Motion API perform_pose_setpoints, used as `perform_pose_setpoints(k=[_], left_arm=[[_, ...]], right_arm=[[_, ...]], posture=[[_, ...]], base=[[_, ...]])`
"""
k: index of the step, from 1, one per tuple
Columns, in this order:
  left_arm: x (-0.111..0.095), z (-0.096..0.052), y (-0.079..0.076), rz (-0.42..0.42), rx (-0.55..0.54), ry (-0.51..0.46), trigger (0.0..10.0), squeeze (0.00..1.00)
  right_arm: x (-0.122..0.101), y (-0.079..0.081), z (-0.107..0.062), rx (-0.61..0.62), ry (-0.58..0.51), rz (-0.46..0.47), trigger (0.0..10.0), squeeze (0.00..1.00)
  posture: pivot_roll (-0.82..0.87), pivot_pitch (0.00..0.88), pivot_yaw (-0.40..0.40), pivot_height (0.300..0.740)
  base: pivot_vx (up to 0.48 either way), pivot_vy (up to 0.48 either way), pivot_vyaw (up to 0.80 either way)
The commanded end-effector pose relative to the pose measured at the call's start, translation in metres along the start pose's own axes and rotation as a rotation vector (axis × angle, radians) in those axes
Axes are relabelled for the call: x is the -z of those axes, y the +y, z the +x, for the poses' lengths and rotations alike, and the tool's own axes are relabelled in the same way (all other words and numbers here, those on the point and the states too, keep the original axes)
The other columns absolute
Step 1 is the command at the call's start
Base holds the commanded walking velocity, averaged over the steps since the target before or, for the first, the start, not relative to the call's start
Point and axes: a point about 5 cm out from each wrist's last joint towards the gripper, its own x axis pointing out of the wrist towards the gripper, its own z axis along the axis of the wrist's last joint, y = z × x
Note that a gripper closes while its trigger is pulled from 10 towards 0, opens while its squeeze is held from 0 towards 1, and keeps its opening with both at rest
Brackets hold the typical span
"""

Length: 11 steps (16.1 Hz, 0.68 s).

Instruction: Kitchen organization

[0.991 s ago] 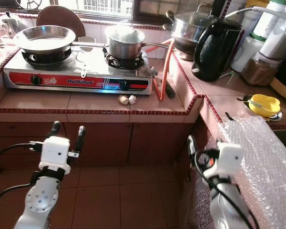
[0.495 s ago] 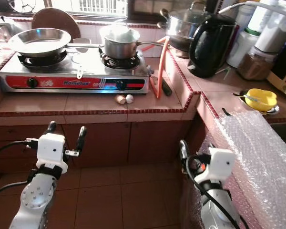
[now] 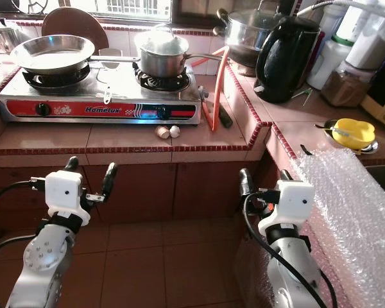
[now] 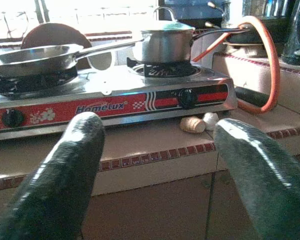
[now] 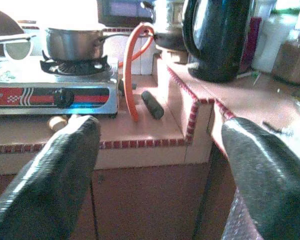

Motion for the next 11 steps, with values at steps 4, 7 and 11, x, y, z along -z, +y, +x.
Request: perform_pose_setpoints(k=[4,7,11], left_arm=[[0.003,0.011,-0.007,-0.036,0.028,-0.012,0.0,0.0],[0.009,0.016,-0.008,-0.044,0.024,-0.003,0.0,0.0],[0.017,0.015,-0.013,-0.014,0.077,0.03,7.4,0.0]], right_arm=[[-0.003,-0.004,-0.002,0.025,-0.013,-0.02,0.0,0.0],[-0.004,-0.009,0.001,0.044,-0.013,-0.013,0.0,0.0],[0.0,-0.013,0.008,0.107,0.049,-0.051,10.0,0.0]], posture=[[0.13,0.005,-0.078,0.74],[0.13,0.0,-0.078,0.74],[0.13,0.0,-0.071,0.74]], base=[[0.0,0.0,0.0],[0.0,0.0,0.0],[0.0,0.0,0.0]])
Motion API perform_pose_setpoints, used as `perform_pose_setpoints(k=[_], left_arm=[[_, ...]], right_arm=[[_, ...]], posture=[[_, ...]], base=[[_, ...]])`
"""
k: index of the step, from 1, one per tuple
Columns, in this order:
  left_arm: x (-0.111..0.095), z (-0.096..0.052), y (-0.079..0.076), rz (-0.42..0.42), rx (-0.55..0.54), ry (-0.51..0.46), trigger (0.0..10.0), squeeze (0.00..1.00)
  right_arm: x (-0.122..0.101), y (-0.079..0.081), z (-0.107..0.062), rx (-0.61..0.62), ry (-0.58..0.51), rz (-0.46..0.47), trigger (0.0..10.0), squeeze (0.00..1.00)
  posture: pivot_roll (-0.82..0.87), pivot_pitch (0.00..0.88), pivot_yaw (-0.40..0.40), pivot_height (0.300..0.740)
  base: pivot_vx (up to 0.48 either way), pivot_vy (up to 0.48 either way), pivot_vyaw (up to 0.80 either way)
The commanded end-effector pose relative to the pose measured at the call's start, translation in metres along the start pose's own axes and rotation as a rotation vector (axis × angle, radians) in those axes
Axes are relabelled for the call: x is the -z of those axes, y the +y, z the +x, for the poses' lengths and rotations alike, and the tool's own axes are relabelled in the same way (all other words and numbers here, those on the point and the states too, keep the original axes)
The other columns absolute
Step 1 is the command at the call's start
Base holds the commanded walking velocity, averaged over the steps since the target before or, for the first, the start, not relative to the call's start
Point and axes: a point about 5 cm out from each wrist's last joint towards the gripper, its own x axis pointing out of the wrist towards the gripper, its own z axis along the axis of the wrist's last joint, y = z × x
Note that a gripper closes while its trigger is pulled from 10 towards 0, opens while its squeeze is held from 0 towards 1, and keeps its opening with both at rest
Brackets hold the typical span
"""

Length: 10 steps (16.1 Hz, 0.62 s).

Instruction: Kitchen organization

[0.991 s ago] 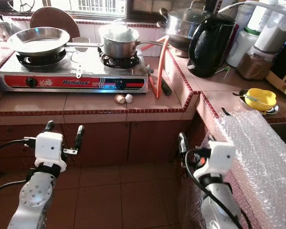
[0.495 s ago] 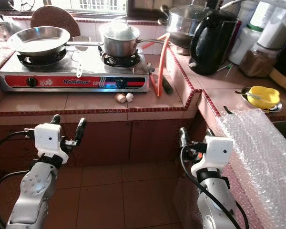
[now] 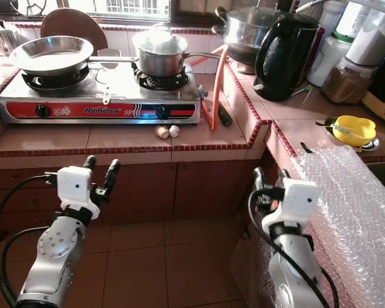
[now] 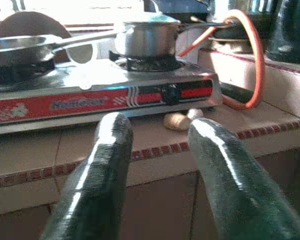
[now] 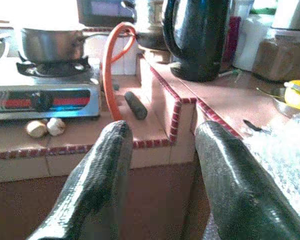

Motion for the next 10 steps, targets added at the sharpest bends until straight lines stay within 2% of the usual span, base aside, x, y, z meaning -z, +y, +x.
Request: perform_pose_setpoints(k=[1,4,7,10], left_arm=[[0.0034,-0.0005,-0.0005,-0.017,-0.001,0.011,10.0,1.0],[0.0096,-0.0026,-0.0003,-0.059,0.007,0.044,10.0,1.0],[0.0107,-0.0027,-0.0005,-0.048,0.008,0.053,10.0,1.0],[0.0089,-0.0019,0.0035,-0.01,-0.003,0.047,10.0,1.0]], right_arm=[[0.0007,-0.005,-0.0009,0.023,0.009,0.006,10.0,1.0],[0.0045,-0.0063,-0.0051,0.041,0.026,-0.007,10.0,1.0],[0.004,-0.0054,-0.0059,0.032,0.025,0.012,10.0,1.0],[0.0041,-0.0004,-0.0056,0.013,0.023,-0.024,10.0,1.0]], posture=[[0.13,0.0,-0.071,0.74],[0.13,0.006,-0.068,0.74],[0.13,0.012,-0.069,0.74],[0.14,0.023,-0.069,0.74]], base=[[0.0,0.0,0.0],[0.0,0.0,0.0],[0.0,0.0,0.0],[0.0,0.0,0.0]])
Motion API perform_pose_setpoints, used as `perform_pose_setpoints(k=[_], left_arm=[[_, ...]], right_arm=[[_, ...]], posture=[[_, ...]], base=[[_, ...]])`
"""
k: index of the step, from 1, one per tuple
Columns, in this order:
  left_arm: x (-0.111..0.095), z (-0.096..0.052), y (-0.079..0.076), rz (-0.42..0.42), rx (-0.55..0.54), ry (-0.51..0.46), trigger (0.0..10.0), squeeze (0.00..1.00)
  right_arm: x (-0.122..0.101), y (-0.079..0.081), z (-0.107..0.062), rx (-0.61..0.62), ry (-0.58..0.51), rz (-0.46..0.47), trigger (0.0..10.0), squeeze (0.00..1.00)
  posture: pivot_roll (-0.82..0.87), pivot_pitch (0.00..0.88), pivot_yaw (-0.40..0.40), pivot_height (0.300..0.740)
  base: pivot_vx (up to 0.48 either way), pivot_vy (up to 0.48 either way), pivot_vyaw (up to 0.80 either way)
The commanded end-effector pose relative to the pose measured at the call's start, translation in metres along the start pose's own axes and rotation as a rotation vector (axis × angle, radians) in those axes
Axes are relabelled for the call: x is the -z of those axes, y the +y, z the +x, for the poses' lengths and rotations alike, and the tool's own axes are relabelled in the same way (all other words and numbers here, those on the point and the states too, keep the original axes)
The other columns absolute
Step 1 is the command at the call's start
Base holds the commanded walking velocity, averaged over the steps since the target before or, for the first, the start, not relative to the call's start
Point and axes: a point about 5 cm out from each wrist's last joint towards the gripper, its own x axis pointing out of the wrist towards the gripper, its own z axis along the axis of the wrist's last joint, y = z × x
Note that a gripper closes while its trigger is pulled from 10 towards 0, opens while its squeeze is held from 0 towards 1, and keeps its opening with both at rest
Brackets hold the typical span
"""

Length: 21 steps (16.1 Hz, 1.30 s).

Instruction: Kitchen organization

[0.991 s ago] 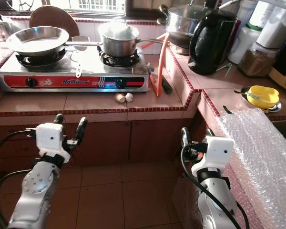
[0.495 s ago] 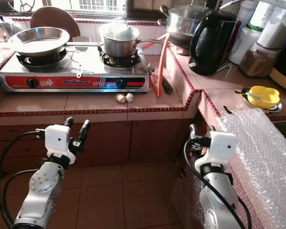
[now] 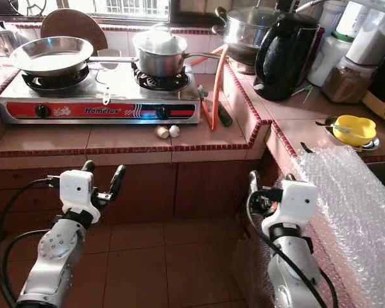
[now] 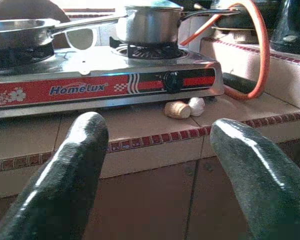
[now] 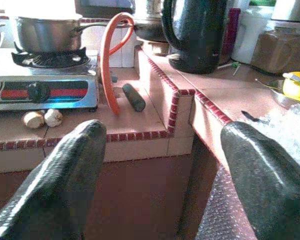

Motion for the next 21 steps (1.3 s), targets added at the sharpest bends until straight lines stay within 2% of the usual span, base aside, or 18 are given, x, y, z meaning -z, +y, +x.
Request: perform_pose_setpoints(k=[1,5,10,11,12,13,14,16,18,20,21], left_arm=[[0.001,0.0,0.0,0.012,0.0,0.008,10.0,1.0],[0.003,-0.001,-0.002,-0.03,-0.005,0.031,10.0,1.0],[0.003,0.001,-0.002,-0.024,0.006,0.052,10.0,1.0],[0.003,0.002,-0.004,-0.035,0.021,0.065,10.0,1.0],[0.004,0.002,-0.004,-0.03,0.024,0.083,10.0,1.0],[0.003,0.002,-0.005,-0.001,0.043,0.086,10.0,0.62],[0.004,0.001,-0.006,-0.015,0.055,0.099,10.0,0.0],[0.004,0.0,-0.004,-0.034,0.042,0.109,10.0,0.0],[0.005,0.0,-0.003,-0.066,0.039,0.116,10.0,0.0],[0.004,0.0,-0.003,-0.053,0.042,0.115,10.0,0.0],[0.003,0.0,-0.002,-0.036,0.037,0.113,10.0,0.0]], right_arm=[[-0.001,-0.001,-0.001,0.002,-0.002,-0.003,10.0,1.0],[-0.001,0.002,-0.003,-0.02,0.001,0.021,10.0,1.0],[-0.001,0.003,-0.004,-0.018,0.003,0.04,10.0,1.0],[-0.001,0.001,-0.004,0.009,0.009,0.018,10.0,1.0],[-0.001,0.0,-0.003,0.023,0.012,0.024,10.0,0.56],[0.003,-0.007,-0.002,0.065,0.057,0.006,10.0,0.0],[0.003,-0.01,-0.001,0.08,0.064,0.01,10.0,0.0],[0.001,-0.009,0.0,0.074,0.07,-0.004,10.0,0.0],[0.001,-0.007,0.0,0.065,0.059,-0.08,10.0,0.0],[-0.001,-0.002,0.0,0.048,0.052,-0.028,10.0,0.0],[-0.004,0.0,0.0,0.032,0.031,-0.034,10.0,0.0]], posture=[[0.14,0.024,-0.07,0.74],[0.14,0.032,-0.074,0.74],[0.14,0.036,-0.065,0.74],[0.14,0.037,-0.063,0.74],[0.14,0.036,-0.063,0.74],[0.14,0.035,-0.063,0.74],[0.14,0.035,-0.062,0.74],[0.13,0.038,-0.061,0.74],[0.13,0.036,-0.062,0.74],[0.14,0.034,-0.062,0.74],[0.14,0.031,-0.06,0.74]], base=[[0.0,0.0,0.0],[0.0,0.0,0.0],[0.0,0.0,0.0],[0.0,0.0,0.0],[0.0,0.0,0.0],[0.0,0.0,0.0],[0.0,0.0,0.0],[0.0,0.0,0.0],[0.0,0.0,0.0],[0.0,0.0,0.0],[0.0,0.0,0.0]])
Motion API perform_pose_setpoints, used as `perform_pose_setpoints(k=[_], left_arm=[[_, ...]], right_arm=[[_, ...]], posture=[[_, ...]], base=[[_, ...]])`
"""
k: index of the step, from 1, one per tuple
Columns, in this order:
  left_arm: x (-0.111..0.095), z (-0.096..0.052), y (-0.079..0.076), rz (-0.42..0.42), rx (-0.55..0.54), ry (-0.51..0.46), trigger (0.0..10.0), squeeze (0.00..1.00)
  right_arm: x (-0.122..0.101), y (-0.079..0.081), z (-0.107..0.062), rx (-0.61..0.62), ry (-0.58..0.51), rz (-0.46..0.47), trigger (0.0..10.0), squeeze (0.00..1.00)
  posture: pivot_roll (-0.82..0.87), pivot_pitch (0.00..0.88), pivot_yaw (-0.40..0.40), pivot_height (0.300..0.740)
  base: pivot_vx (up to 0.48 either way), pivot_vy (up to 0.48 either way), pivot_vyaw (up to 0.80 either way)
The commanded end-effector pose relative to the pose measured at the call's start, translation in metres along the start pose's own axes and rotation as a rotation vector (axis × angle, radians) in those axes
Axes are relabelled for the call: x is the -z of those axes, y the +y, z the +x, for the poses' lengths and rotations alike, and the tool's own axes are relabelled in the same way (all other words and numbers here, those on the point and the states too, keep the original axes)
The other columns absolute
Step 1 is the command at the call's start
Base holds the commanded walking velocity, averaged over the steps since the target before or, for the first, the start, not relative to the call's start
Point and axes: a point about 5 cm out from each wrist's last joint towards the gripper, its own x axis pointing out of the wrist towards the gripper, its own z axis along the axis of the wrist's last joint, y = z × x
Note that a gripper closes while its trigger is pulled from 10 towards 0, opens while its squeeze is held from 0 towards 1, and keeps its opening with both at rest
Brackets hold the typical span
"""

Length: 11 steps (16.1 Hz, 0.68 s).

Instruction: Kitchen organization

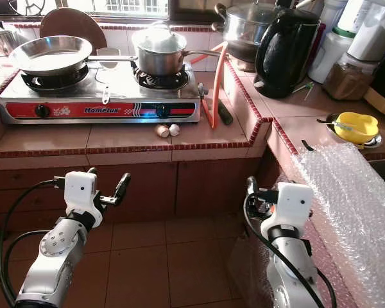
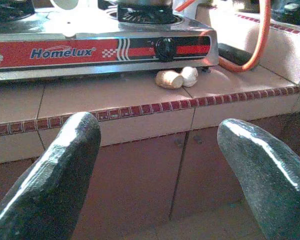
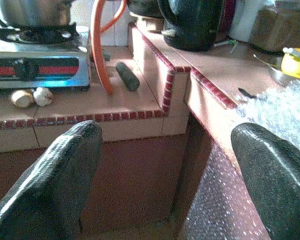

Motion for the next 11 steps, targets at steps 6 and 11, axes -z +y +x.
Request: perform_pose_setpoints(k=[6,11], left_arm=[[-0.0012,-0.0015,0.0009,0.051,0.012,0.005,10.0,0.0],[0.0005,-0.0008,0.0019,0.076,0.001,0.014,10.0,0.0]], right_arm=[[-0.0041,0.0007,-0.0042,-0.025,-0.022,0.005,10.0,0.0],[-0.0004,-0.001,-0.0017,-0.011,-0.015,0.019,10.0,0.0]], posture=[[0.14,0.026,-0.052,0.74],[0.15,0.03,-0.053,0.74]], base=[[0.0,0.0,0.0],[0.0,0.0,-0.23]])
